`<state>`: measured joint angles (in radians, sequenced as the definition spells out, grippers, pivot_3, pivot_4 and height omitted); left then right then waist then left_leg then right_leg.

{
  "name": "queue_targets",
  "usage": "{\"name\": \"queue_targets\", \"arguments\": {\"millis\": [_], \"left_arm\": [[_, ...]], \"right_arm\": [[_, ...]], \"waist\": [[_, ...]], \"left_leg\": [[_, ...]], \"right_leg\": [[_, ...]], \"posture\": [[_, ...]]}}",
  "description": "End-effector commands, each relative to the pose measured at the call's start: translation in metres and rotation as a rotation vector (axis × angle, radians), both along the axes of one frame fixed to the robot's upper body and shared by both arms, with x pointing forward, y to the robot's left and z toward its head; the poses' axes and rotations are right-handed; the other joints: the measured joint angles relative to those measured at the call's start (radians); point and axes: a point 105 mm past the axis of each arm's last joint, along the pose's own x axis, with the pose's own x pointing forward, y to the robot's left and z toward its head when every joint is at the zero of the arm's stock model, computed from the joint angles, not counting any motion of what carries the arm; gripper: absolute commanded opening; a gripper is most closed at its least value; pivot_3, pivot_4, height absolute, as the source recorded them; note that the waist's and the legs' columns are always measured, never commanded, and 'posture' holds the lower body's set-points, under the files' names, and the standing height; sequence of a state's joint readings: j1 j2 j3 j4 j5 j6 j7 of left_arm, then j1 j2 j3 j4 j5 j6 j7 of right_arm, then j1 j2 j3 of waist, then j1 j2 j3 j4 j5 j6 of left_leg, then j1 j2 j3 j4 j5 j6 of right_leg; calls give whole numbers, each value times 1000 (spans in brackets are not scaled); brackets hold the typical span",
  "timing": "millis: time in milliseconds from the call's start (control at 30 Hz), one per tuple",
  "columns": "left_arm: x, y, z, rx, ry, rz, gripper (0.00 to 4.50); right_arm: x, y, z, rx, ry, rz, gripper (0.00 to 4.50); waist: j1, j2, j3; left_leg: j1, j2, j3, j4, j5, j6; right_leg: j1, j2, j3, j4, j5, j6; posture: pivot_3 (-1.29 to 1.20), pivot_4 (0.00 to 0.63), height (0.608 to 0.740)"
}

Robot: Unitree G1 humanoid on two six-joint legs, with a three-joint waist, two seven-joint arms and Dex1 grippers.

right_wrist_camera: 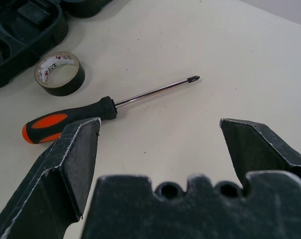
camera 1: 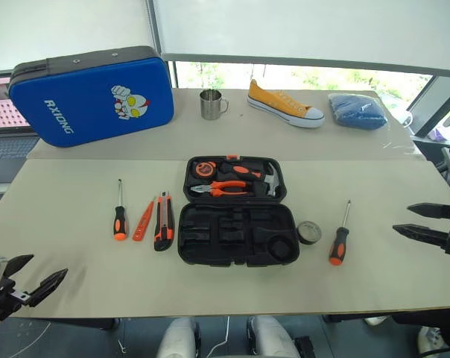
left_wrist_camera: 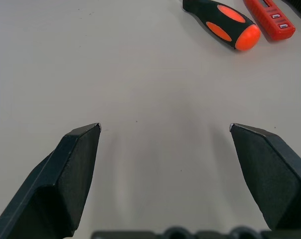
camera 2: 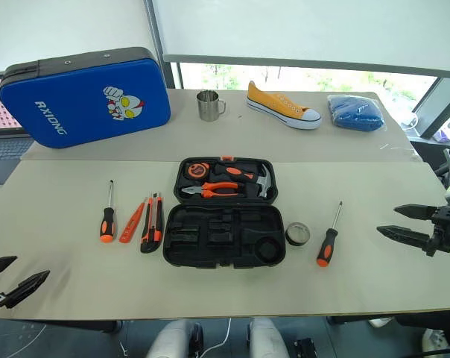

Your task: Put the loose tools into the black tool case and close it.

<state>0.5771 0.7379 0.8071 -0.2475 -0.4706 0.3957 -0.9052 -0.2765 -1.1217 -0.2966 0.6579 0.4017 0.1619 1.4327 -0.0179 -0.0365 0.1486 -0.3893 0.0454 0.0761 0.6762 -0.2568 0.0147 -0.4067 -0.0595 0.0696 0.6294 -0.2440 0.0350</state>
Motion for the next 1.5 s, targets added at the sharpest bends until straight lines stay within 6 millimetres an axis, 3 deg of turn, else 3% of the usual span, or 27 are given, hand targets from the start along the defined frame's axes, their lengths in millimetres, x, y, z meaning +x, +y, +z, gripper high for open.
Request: {"name": "queue_targets", "arguments": {"millis": [33,167,233,367,533,733,833,900,1100,1267,1367,1500], "left_arm": [[1,4,4,39,-5,3,4475],[12,11,2,76,-3,58,4475],[25,7,9,78,-11,81,4475],[54,-8,28,56,30,105,4475],[81,-30,41,-42,184,172,4475],[106,-53,45,-205,308,220,4475],[115,-57,44,-202,322,221,4475],[127,-61,36,-200,353,246,4475],[148,-88,27,-241,389,195,4475],[151,-96,8,-226,459,200,4475],[149,-91,2,-201,481,232,3640],[150,-85,1,-201,474,270,2135]], "right_arm": [[1,-5,15,-25,-64,-8,4465],[7,-12,11,-115,-123,-53,4465],[10,-5,21,-126,-166,-27,4465],[13,35,50,-116,-263,109,4465],[-3,110,82,-39,-334,347,4465],[-35,182,94,-12,-382,607,4465],[-43,199,96,10,-394,661,4465],[-54,221,97,38,-411,748,4465],[-66,247,94,85,-414,824,4465],[-69,255,94,111,-421,833,4465],[-69,256,95,119,-428,823,4500],[-66,254,96,128,-431,797,4500]], "waist": [[0,0,0],[3,0,0],[4,0,0],[5,0,0],[5,0,0],[4,-2,1],[3,-4,2],[5,-4,2],[11,-7,2],[11,-8,2],[12,-7,2],[12,-7,2]], "left_leg": [[0,0,0,0,0,0],[0,0,0,0,0,0],[0,0,0,0,0,0],[0,0,0,0,0,0],[0,0,-8,0,0,-1],[-2,-3,-12,0,0,-1],[-2,-3,-13,0,-1,-2],[-2,-2,-13,0,-1,-2],[-5,-5,-15,1,0,-2],[-16,-8,-16,4,0,-3],[-16,-9,-17,4,1,-3],[-15,-10,-17,4,1,-3]], "right_leg": [[0,0,0,0,0,0],[0,0,0,0,0,0],[0,0,0,0,0,0],[0,1,0,2,0,1],[0,1,0,3,0,2],[0,3,-1,3,0,2],[0,3,-1,3,0,2],[-1,2,-1,3,0,2],[-2,1,-1,2,0,3],[-15,-1,-1,8,1,4],[-16,-1,0,12,1,3],[-15,-1,0,12,1,3]], "posture": [[0,150,739],[0,150,739],[0,150,739],[0,150,739],[0,150,739],[0,150,739],[0,150,739],[0,150,739],[0,150,739],[0,150,739],[0,150,739],[0,150,739]]}}
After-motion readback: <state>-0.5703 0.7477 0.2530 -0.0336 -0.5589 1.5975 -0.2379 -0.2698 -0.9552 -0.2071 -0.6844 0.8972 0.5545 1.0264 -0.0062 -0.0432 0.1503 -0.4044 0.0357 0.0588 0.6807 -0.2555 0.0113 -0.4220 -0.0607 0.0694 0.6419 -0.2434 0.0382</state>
